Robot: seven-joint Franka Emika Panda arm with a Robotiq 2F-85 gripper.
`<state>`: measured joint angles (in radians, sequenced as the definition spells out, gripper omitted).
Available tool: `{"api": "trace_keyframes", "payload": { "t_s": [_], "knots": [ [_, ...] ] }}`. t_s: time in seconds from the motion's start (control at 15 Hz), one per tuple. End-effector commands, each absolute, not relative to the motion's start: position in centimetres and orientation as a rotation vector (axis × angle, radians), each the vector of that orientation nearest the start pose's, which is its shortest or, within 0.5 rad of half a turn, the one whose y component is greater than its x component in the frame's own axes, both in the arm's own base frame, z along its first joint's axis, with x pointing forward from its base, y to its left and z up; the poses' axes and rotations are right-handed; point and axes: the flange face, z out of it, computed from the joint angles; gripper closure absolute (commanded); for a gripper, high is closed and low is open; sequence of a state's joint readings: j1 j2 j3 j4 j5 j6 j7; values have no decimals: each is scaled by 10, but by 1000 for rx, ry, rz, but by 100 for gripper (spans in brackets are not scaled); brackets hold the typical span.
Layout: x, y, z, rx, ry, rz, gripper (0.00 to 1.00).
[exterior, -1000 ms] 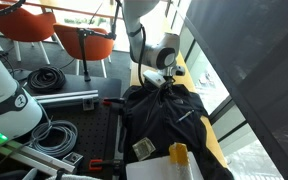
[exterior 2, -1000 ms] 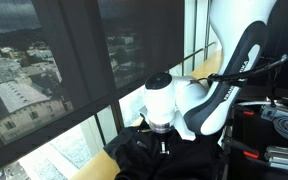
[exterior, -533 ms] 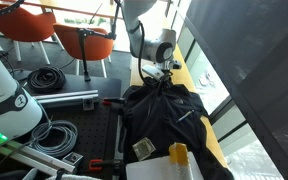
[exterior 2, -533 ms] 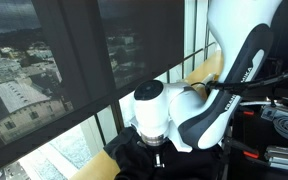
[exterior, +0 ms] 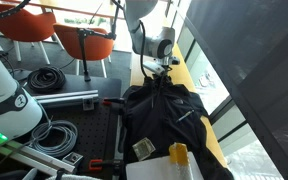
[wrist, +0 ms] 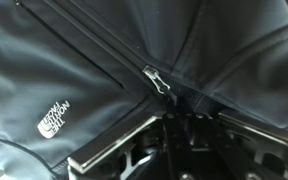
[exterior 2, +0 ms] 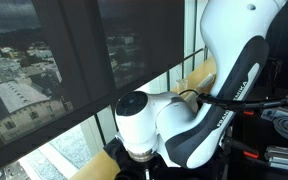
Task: Pull the zipper closed on the jumper
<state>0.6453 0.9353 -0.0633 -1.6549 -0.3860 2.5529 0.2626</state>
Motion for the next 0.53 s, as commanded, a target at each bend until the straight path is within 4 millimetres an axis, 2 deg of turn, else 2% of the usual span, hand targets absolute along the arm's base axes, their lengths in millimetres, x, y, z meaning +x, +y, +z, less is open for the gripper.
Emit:
{"api": "trace_keyframes", "payload": {
  "t_s": [0.0,0.47],
  "knots": [
    [552,399,61,-3180,-1153,-128,98],
    [548,438,72,-3155,-1208,-166,98]
  ]
}}
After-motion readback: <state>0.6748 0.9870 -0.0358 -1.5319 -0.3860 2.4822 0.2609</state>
